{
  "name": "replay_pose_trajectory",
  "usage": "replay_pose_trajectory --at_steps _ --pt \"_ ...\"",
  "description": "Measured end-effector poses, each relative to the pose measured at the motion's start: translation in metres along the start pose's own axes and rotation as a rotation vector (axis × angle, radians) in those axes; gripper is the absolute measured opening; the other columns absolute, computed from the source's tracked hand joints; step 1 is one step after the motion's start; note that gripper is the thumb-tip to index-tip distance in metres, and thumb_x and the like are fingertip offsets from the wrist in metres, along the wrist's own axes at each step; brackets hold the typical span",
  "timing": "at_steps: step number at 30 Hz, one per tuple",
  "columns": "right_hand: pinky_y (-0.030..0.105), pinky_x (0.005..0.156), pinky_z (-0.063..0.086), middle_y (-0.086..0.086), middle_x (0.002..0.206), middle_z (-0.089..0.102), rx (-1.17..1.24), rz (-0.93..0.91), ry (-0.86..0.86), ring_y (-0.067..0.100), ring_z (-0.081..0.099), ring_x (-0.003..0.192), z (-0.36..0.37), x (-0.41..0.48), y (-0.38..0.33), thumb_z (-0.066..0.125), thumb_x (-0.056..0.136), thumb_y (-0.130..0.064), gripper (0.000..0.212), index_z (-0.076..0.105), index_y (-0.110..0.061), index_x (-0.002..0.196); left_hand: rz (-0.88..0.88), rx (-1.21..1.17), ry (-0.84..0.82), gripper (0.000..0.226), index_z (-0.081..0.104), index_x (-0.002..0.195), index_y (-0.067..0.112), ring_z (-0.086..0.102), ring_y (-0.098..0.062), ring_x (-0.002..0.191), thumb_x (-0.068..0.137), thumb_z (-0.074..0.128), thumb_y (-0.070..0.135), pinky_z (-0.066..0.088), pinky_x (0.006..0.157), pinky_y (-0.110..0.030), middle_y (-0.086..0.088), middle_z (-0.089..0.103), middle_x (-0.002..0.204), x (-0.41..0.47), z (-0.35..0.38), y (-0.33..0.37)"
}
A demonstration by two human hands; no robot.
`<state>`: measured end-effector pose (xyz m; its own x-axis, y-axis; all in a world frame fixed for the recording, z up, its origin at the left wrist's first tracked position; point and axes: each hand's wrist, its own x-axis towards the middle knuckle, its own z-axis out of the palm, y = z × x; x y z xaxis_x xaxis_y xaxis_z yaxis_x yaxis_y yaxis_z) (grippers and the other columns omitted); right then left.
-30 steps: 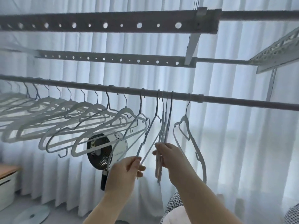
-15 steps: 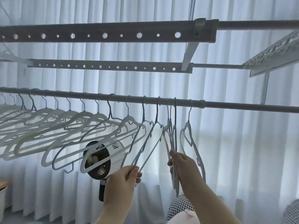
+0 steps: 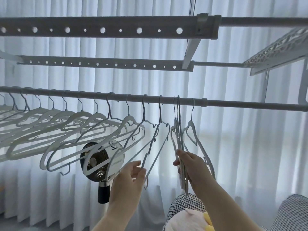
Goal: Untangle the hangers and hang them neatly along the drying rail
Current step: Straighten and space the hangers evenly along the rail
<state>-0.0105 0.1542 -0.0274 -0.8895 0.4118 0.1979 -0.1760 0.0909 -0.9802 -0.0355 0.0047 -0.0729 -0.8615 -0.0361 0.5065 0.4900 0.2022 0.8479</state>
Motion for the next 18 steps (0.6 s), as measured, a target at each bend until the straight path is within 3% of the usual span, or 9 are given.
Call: replay_pose_trajectory --at_steps 5,8,10,13,16,18 --pt "0.017 0.041 0.036 0.0 0.073 0.062 0.014 0.019 -0.032 0.007 0.041 0.033 0.002 0.001 0.0 0.047 0.094 -0.023 0.025 0.056 -0.011 0.075 0.104 0.071 0.061 0.03 0.058 0.117 0.013 0.054 -0.012 0.097 0.086 0.058 0.015 0.039 0.094 -0.024 0.021 0.054 0.089 -0.003 -0.004 0.01" --pt "0.019 0.043 0.034 0.0 0.075 0.062 0.029 0.018 -0.042 0.005 0.042 0.029 -0.002 0.004 0.001 0.046 0.094 -0.018 0.019 0.057 -0.009 0.082 0.243 0.093 0.159 0.023 0.062 0.108 0.017 0.049 -0.001 0.095 0.086 0.059 0.024 0.033 0.088 -0.02 0.028 0.05 0.091 -0.009 -0.003 0.024" --pt "0.019 0.045 0.033 0.001 0.075 0.062 0.017 0.009 -0.042 0.004 0.042 0.029 -0.004 0.005 0.001 0.046 0.093 -0.015 0.015 0.057 -0.005 0.091 0.319 0.068 0.137 0.024 0.062 0.101 0.022 0.047 0.01 0.089 0.08 0.052 0.031 0.035 0.084 -0.017 0.033 0.046 0.089 -0.013 0.002 0.035" --pt "0.019 0.043 0.034 0.002 0.074 0.061 0.02 0.0 -0.029 0.002 0.04 0.026 -0.008 0.006 0.001 0.045 0.094 -0.014 0.015 0.056 -0.003 0.092 0.253 0.093 -0.012 0.024 0.056 0.112 0.024 0.052 -0.002 0.096 0.088 0.055 0.023 0.039 0.093 -0.019 0.023 0.052 0.096 -0.014 0.016 0.045" --pt "0.017 0.036 0.033 0.004 0.065 0.057 0.06 0.009 -0.017 0.005 0.036 0.024 -0.014 0.006 0.0 0.044 0.094 -0.013 0.014 0.054 -0.004 0.088 0.13 0.194 -0.099 0.044 0.041 0.131 0.022 0.046 -0.011 0.12 0.089 0.052 0.028 0.037 0.103 -0.026 0.008 0.047 0.128 -0.008 0.033 0.047" --pt "0.015 0.032 0.03 0.004 0.057 0.054 0.07 0.012 -0.011 0.006 0.034 0.024 -0.021 0.006 -0.001 0.044 0.094 -0.012 0.016 0.053 -0.004 0.084 0.061 0.218 -0.154 0.05 0.033 0.137 0.021 0.039 -0.013 0.129 0.09 0.05 0.031 0.034 0.108 -0.031 0.004 0.04 0.139 -0.005 0.042 0.045"
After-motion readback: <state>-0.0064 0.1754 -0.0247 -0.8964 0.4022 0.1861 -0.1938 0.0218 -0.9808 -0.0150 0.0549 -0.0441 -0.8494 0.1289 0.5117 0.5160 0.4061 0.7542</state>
